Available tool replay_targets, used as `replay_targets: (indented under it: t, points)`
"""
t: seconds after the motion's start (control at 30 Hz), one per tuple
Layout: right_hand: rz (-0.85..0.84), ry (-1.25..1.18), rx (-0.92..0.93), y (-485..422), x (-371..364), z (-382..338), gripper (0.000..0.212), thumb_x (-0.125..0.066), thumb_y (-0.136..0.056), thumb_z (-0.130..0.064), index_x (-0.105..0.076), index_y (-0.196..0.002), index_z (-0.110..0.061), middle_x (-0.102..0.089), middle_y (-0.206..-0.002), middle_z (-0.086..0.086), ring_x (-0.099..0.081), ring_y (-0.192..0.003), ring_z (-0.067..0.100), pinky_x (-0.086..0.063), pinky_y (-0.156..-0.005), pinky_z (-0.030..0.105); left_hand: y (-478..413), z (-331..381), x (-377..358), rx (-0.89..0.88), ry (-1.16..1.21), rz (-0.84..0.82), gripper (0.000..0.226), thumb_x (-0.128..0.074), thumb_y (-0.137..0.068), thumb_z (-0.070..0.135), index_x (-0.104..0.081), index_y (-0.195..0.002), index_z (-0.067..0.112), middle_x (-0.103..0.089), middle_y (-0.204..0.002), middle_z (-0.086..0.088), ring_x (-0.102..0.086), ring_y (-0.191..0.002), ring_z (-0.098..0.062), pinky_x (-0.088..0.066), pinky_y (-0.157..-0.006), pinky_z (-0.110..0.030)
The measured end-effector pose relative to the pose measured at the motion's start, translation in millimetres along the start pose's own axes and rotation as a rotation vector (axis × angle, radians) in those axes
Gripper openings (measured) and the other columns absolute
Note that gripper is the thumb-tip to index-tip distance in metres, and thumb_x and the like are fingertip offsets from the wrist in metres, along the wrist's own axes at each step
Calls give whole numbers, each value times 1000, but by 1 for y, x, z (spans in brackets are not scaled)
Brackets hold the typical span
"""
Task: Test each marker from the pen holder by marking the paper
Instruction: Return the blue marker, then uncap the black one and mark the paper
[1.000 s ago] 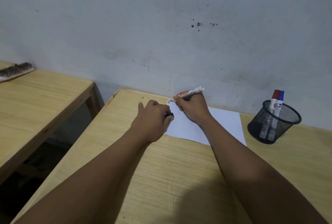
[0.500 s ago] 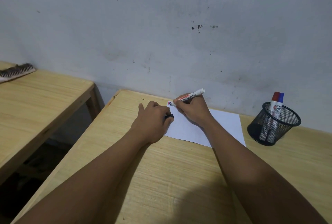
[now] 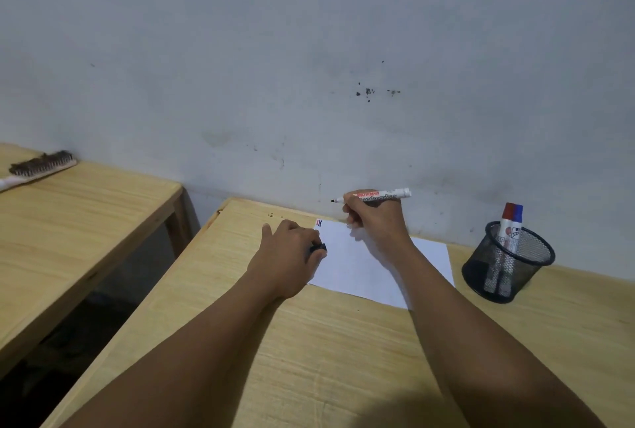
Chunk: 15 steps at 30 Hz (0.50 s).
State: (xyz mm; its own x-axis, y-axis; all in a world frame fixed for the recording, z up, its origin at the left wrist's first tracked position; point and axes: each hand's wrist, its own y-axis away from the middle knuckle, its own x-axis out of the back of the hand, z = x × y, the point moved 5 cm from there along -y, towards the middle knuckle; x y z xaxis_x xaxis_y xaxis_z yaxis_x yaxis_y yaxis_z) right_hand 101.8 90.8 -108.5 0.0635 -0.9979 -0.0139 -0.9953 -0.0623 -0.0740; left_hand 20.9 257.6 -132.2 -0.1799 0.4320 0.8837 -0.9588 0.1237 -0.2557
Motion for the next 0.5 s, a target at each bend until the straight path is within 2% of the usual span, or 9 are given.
replay_targets:
  t: [0.1,0.2,0.27,0.33,0.4,0.5]
  points:
    - [-14,8,54,18,10,-34,10,-71,-93,-10,-74,-93,-1,-69,-75,10,-59,-57,16,-50,-52,26,3,4,6,11,18,36,19,-47,-93,44,-64,-93,35,-65,-94,21,-50,-103,-13,-36,-97,-49]
    - [-40,37,77,40,24,-59,5,-72,-92,-11,-75,-90,-8,-69,-78,8,-62,-59,16,-54,-56,26,9,12,16,36,33,87,18,-48,-91,44,-63,-87,36,-64,-97,20,-56,-94,-13,-39,-90,-46]
    - [-54,28,73,53,35,-71,2,-72,-92,-8,-74,-93,-7,-71,-82,10,-64,-61,16,-55,-58,28,11,19,25,59,80,136,17,-51,-90,43,-66,-87,36,-66,-100,19,-59,-94,-12,-40,-94,-47]
    - [-62,14,84,71,52,-89,4,-73,-92,-6,-72,-96,-7,-72,-85,12,-65,-62,16,-55,-58,28,11,39,43,40,197,184,12,-60,-91,41,-70,-93,35,-71,-102,19,-64,-96,-11,-44,-96,-46]
    - [-71,23,106,88,68,-109,5,-73,-92,-8,-72,-97,-6,-73,-88,13,-66,-67,18,-54,-59,29,9,69,68,-3,304,210,12,-64,-92,39,-72,-98,33,-72,-98,19,-66,-93,-6,-50,-89,-36]
    - [-63,59,151,113,87,-138,18,-72,-94,-17,-76,-102,0,-77,-89,10,-67,-72,16,-55,-61,28,7,119,105,-99,413,247,13,-65,-92,37,-74,-100,30,-72,-93,19,-66,-87,-1,-53,-81,-28]
